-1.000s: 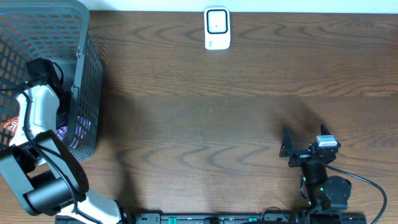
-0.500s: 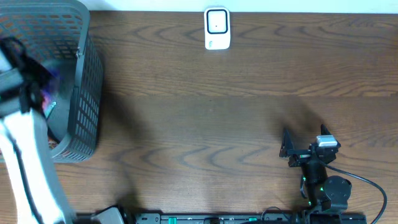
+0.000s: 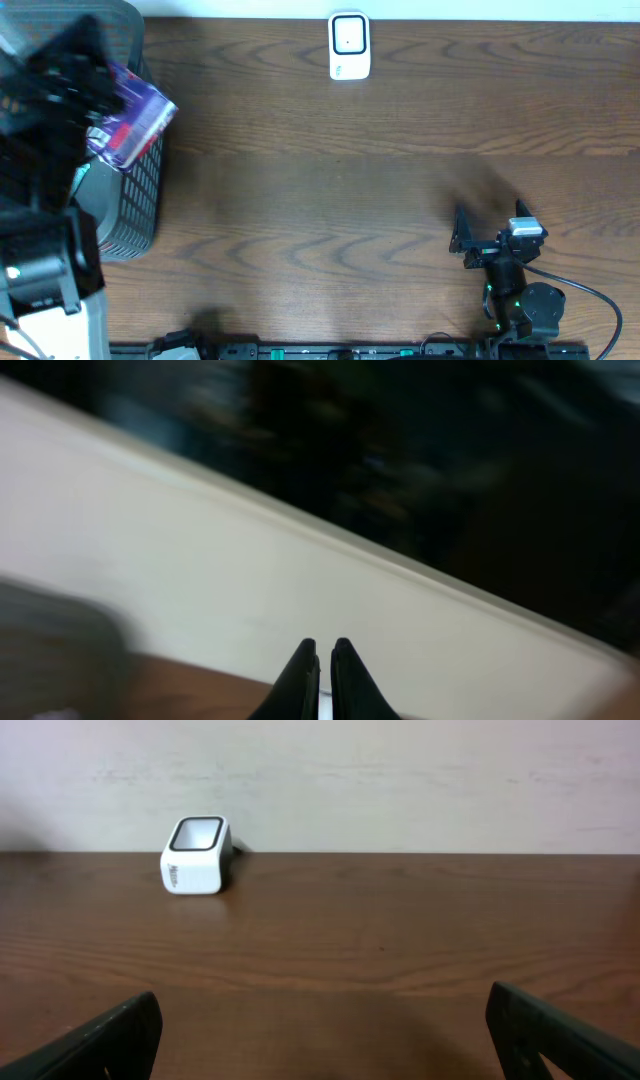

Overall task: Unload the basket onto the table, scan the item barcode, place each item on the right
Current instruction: 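Lift the Carefree pack out and place it on table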

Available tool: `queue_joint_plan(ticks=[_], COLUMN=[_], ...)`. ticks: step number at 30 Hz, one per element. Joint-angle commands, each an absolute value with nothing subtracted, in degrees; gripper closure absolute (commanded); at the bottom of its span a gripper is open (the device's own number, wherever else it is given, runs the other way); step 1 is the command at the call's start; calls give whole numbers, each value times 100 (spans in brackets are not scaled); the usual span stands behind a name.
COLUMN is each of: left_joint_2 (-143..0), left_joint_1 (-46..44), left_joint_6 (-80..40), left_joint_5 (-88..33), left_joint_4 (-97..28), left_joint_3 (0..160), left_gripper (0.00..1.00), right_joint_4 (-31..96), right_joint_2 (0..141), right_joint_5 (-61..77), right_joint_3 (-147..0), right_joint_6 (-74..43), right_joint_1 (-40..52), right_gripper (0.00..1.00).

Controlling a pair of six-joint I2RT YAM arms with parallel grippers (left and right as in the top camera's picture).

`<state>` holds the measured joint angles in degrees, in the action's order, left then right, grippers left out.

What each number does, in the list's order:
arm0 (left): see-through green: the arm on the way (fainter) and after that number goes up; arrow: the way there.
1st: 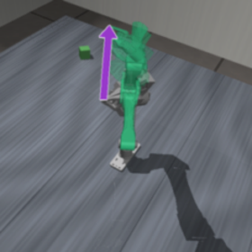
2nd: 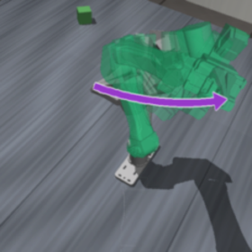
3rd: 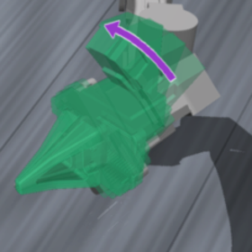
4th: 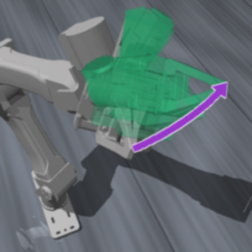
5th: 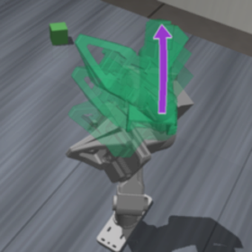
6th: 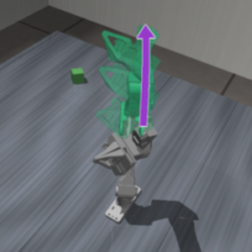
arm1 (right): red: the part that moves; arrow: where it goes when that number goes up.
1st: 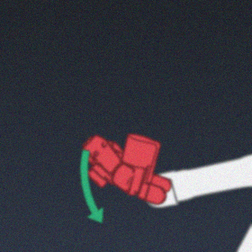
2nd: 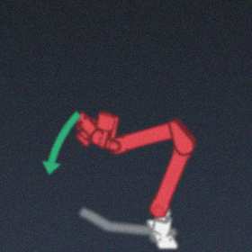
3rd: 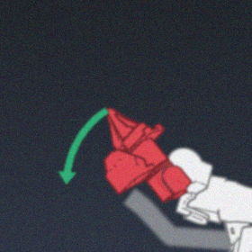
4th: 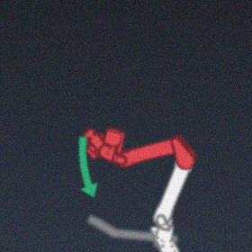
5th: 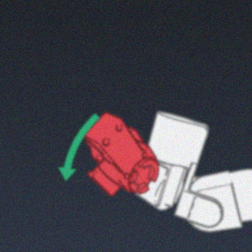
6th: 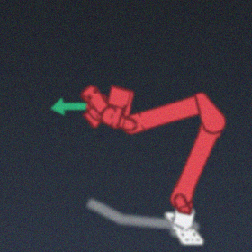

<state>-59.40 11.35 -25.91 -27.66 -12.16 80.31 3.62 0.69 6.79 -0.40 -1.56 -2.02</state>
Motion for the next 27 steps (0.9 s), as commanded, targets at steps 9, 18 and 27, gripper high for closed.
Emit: queue_joint_plan(ticks=[9, 18, 27], left_joint_2=[-6237, -6960, -8075], left_joint_1=[-272, -272, -427], left_joint_6=[-2123, -2014, -1369], left_joint_5=[-2576, -1494, -1492], left_joint_4=[-1647, -2587, -3566], left_joint_3=[8071, 8071, 8071], left_gripper=[85, 45, 21], right_joint_4=[384, 384, 384], right_joint_2=[38, 38, 38], right_joint_5=[676, 676, 676], right_joint_3=[-32, -32, -32], right_joint_6=[-231, -231, -231], right_joint_1=[-237, -237, -237], right_gripper=[1, 1, 1])
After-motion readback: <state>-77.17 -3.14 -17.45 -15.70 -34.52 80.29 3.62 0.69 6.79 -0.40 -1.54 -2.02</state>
